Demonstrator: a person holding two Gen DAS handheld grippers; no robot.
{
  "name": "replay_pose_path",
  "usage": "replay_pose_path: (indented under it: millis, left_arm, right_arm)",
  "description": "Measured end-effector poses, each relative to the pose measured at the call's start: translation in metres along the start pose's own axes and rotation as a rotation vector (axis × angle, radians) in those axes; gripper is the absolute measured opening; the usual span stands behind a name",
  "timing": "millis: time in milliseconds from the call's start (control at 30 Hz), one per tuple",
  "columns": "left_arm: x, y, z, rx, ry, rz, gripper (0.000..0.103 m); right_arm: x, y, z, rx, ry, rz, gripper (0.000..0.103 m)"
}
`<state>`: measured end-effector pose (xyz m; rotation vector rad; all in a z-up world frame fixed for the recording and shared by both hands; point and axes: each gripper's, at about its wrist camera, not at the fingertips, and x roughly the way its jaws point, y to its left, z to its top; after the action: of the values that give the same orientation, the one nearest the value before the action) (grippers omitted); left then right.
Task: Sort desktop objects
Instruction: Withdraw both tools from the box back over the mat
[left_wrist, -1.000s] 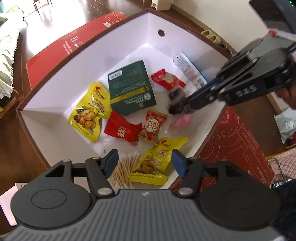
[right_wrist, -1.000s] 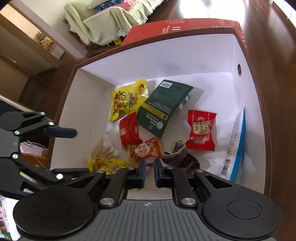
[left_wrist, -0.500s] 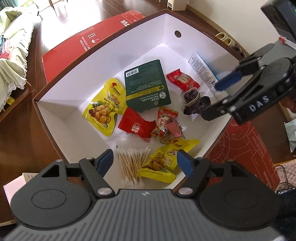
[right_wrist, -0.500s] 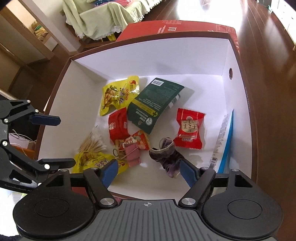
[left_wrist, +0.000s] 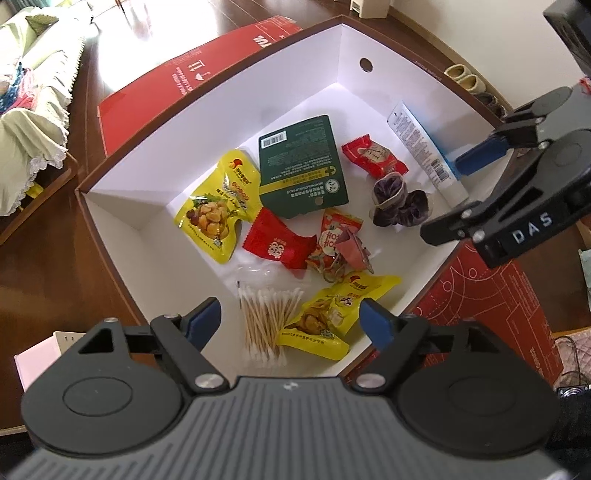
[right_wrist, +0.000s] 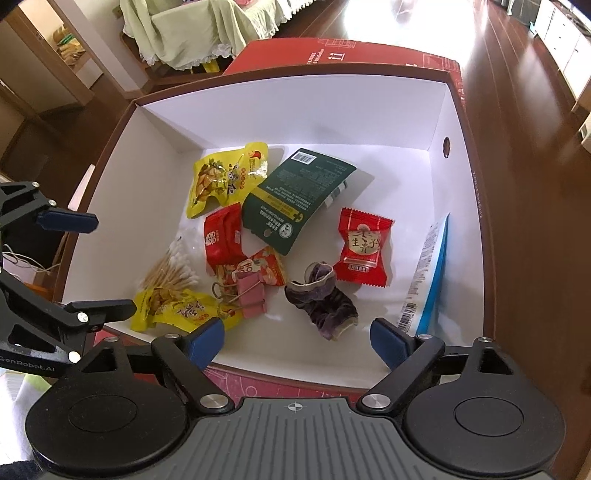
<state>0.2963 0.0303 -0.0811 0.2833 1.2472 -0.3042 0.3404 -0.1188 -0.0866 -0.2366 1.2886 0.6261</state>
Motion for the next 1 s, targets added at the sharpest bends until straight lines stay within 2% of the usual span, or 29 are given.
replay_pose_path:
  millis: [133, 767, 1000]
  left_arm:
    - [-0.005, 0.000, -0.001, -0.021, -0.013, 0.025, 0.088]
    - [-0.050, -0.018, -0.028, -0.073, -0.095, 0.089, 0.089]
    - [-0.063, -0.022, -0.042, -0.128, -0.110, 0.114, 0.089]
  right_arm:
    - [-0.006, 0.004, -0.004, 0.000, -0.010, -0.020, 0.089]
    - [-0.048, 0.023, -0.032, 0.030, -0.102, -0.077, 0.089]
    - [-0.061, 0.030, -0.041, 0.044, -0.129, -0.082, 0.089]
